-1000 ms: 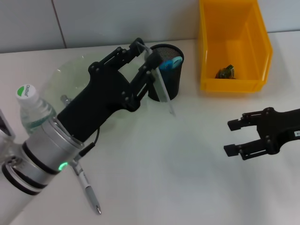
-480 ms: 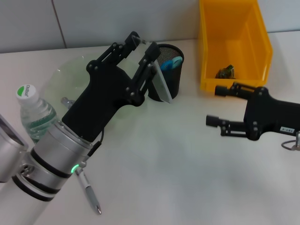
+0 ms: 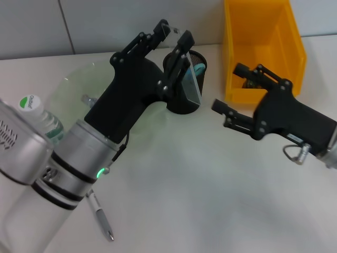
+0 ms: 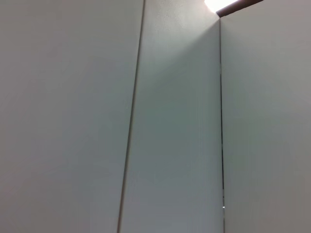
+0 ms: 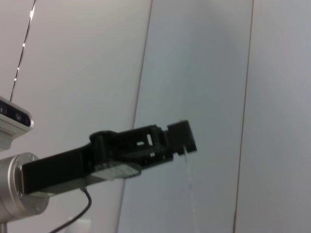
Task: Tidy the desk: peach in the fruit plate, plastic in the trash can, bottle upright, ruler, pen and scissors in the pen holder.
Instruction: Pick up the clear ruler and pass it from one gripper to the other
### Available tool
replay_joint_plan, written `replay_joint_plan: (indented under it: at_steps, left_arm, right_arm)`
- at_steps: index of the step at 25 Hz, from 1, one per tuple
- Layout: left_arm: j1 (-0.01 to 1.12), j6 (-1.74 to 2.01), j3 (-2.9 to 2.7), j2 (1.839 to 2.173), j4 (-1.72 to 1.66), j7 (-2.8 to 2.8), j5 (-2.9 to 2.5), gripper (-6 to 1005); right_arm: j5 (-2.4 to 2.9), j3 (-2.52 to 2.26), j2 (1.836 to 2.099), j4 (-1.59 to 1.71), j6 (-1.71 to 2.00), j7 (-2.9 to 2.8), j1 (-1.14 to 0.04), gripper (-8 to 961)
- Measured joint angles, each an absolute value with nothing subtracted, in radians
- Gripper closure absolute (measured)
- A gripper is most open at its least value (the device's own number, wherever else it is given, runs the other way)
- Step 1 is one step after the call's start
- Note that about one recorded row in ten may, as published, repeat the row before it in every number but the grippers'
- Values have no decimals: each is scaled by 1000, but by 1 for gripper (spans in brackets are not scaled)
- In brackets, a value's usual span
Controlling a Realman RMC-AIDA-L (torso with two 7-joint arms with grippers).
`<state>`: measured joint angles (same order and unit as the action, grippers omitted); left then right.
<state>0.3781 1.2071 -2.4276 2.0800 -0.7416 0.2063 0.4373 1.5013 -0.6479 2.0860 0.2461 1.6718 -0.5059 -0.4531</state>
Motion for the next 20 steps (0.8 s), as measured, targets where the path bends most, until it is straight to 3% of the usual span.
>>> replay_joint_plan:
  at_steps: [20]
  left_arm:
    - [416,1099,-2485,2080,-805,15,579,612]
  right_arm:
    - [1445,-570,2091,-20,1580,-256,-629,220]
